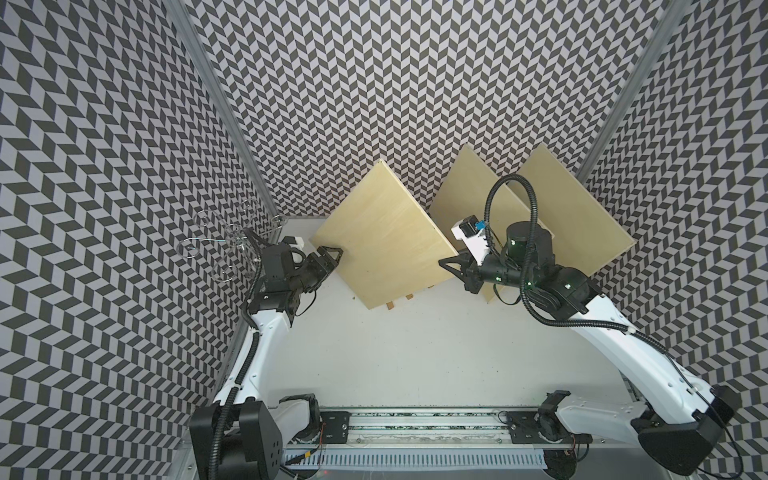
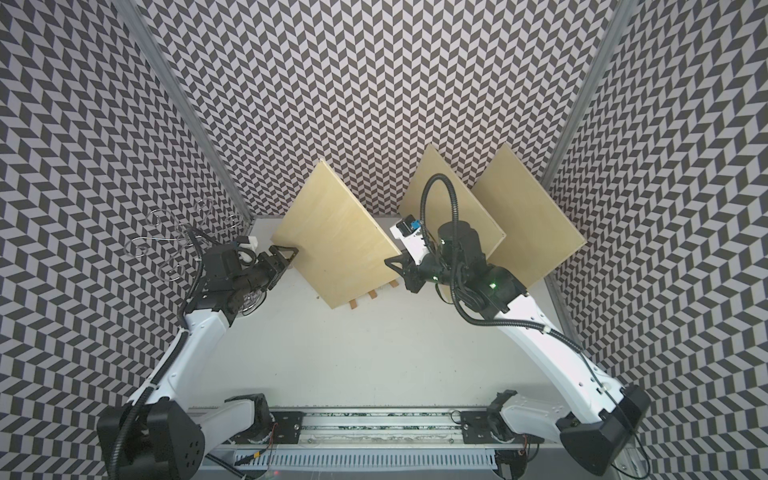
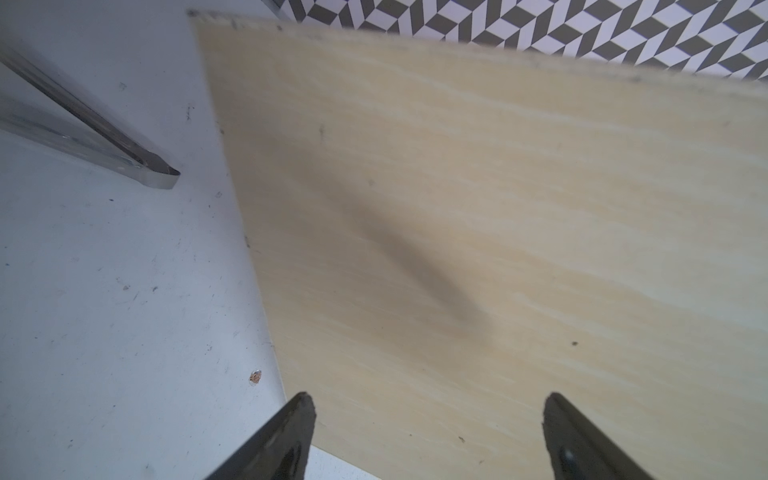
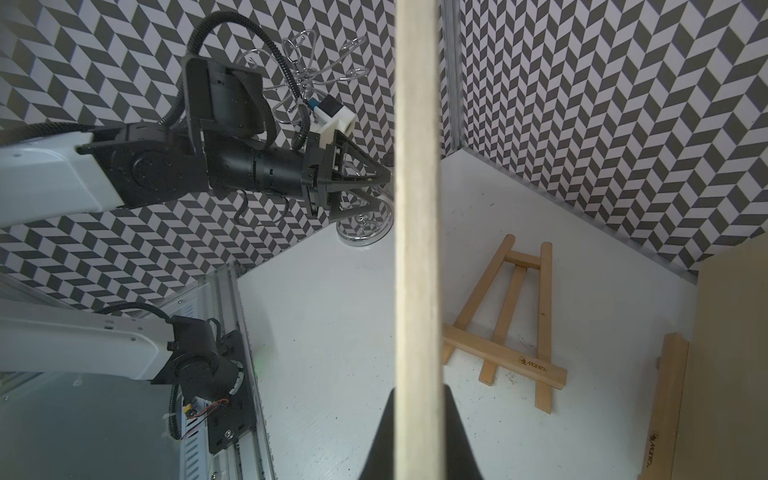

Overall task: Assemble the easel
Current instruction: Pick up the drawing board from the easel, then pick up the easel at the center of the board.

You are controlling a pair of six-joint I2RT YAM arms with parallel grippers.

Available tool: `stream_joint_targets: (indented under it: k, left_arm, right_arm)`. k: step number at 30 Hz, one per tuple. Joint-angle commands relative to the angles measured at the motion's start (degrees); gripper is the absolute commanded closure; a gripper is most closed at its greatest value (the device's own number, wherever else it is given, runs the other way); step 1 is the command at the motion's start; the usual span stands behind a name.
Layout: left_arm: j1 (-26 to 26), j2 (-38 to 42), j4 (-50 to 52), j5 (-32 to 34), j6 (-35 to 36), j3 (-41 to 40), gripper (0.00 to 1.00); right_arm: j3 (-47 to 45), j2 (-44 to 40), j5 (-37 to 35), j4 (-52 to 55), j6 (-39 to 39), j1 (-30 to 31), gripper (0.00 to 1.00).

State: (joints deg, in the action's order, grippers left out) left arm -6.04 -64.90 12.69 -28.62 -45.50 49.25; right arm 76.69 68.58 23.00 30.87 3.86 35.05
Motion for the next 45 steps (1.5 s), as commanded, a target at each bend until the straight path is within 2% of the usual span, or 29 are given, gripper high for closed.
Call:
stream_joint_targets:
  k: [1,7,12,17,23,27,31,37,41,45]
  left_arm:
    - [-1.61,-1.74,6.12,3.16,-3.61,-3.63,0.13]
    - [-1.63,-3.18,7.39,4.89,-1.9,-1.01,0.13]
    - [-1.23,-4.56,8.5,6.69,-0.83,1.72,0.13]
    - [1.35,-5.82,9.17,8.53,1.1,5.15,0.13]
    - [8.18,-7.95,10.94,13.99,3.4,9.64,0.13]
    - [11.55,-9.81,9.92,16.26,3.13,10.28,0.13]
    - [13.88,-13.12,7.2,17.57,3.13,10.51,0.13]
    - [18.01,-23.82,3.63,24.33,4.35,13.03,0.16]
    - [20.52,-34.15,3.04,27.71,4.34,17.73,0.18]
    - [22.09,-45.13,4.98,27.92,2.86,25.66,0.19]
  right_arm:
    - [2.94,-3.99,-2.18,1.68,1.93,-0.44,1.0]
    - [2.23,-8.39,-0.8,4.82,-1.44,-0.5,1.0]
    - [5.12,-9.38,-1.81,9.55,-2.8,-0.51,1.0]
    - [10.7,-8.75,-7.94,16.62,-2.98,-0.5,1.0]
    - [18.79,-7.24,-17.73,25.28,-4.41,-0.51,1.0]
    - [20.86,-7.15,-25.04,29.41,-6.42,-0.51,1.0]
    - [21.52,-7.75,-28.11,31.03,-7.36,-0.5,1.0]
    - [20.54,-7.8,-29.28,30.69,-6.95,-0.5,1.0]
    - [18.84,-8.08,-28.23,29.08,-6.95,-0.44,1.0]
    - [17.31,-8.52,-28.48,28.3,-6.54,-0.51,1.0]
